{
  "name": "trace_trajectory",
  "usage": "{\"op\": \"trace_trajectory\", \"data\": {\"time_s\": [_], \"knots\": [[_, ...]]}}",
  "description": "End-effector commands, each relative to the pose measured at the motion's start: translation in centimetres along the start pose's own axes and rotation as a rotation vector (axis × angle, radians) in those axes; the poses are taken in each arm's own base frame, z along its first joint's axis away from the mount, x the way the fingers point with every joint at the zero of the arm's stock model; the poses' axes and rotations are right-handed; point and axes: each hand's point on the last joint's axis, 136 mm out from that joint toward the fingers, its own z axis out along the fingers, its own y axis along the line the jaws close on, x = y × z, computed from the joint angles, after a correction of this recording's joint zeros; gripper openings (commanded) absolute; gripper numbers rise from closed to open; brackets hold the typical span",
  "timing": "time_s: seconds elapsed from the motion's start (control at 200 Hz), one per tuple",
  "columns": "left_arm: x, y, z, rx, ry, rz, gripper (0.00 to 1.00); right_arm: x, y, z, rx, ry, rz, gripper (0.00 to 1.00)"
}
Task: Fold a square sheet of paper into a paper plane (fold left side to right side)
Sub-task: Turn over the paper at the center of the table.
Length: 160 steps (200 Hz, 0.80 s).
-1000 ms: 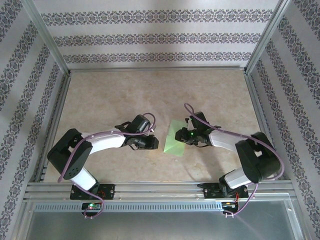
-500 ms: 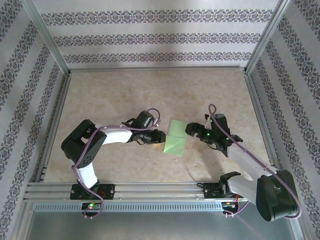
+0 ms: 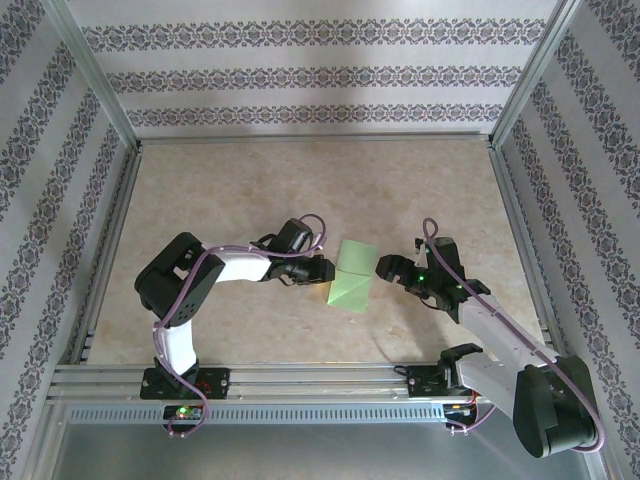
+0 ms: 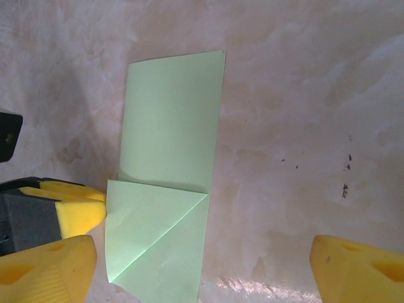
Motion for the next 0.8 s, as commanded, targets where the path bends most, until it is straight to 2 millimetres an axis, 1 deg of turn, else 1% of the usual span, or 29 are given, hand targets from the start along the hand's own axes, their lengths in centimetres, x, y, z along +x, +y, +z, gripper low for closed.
{"op": "trace_trajectory", "data": {"time_s": [0.0, 0.175, 0.245, 0.375, 0.475, 0.57, 0.715, 0.794], "knots": [[-1.0, -0.8, 0.4, 0.051, -0.013, 0.003, 0.23, 0.5, -0.7, -0.1, 0.01, 0.01, 0.006, 0.88], [-1.0, -1.1, 0.7, 0.066, -0.003, 0.002, 0.18, 0.7, -0.8, -0.1, 0.014, 0.016, 0.008, 0.88], [-1.0, -0.9, 0.6, 0.058, -0.01, 0.003, 0.14, 0.8, -0.8, 0.0, 0.011, 0.021, 0.006, 0.88], [-1.5, -1.4, -0.2, 0.059, -0.047, 0.029, 0.05, 1.1, -0.5, 0.1, -0.013, 0.041, 0.01, 0.88], [-2.0, -2.0, -1.4, 0.052, -0.094, 0.062, 0.0, 1.3, 0.3, 0.2, -0.059, 0.062, 0.017, 0.88], [-2.4, -2.6, -2.6, 0.053, -0.132, 0.087, 0.0, 1.4, 1.3, 0.4, -0.118, 0.085, 0.029, 0.87], [-2.7, -3.2, -3.6, 0.062, -0.174, 0.095, 0.0, 1.5, 2.9, 0.7, -0.204, 0.119, 0.035, 0.84], [-3.0, -3.5, -4.2, 0.067, -0.204, 0.093, 0.0, 1.4, 3.9, 0.9, -0.255, 0.128, 0.049, 0.81]]}}
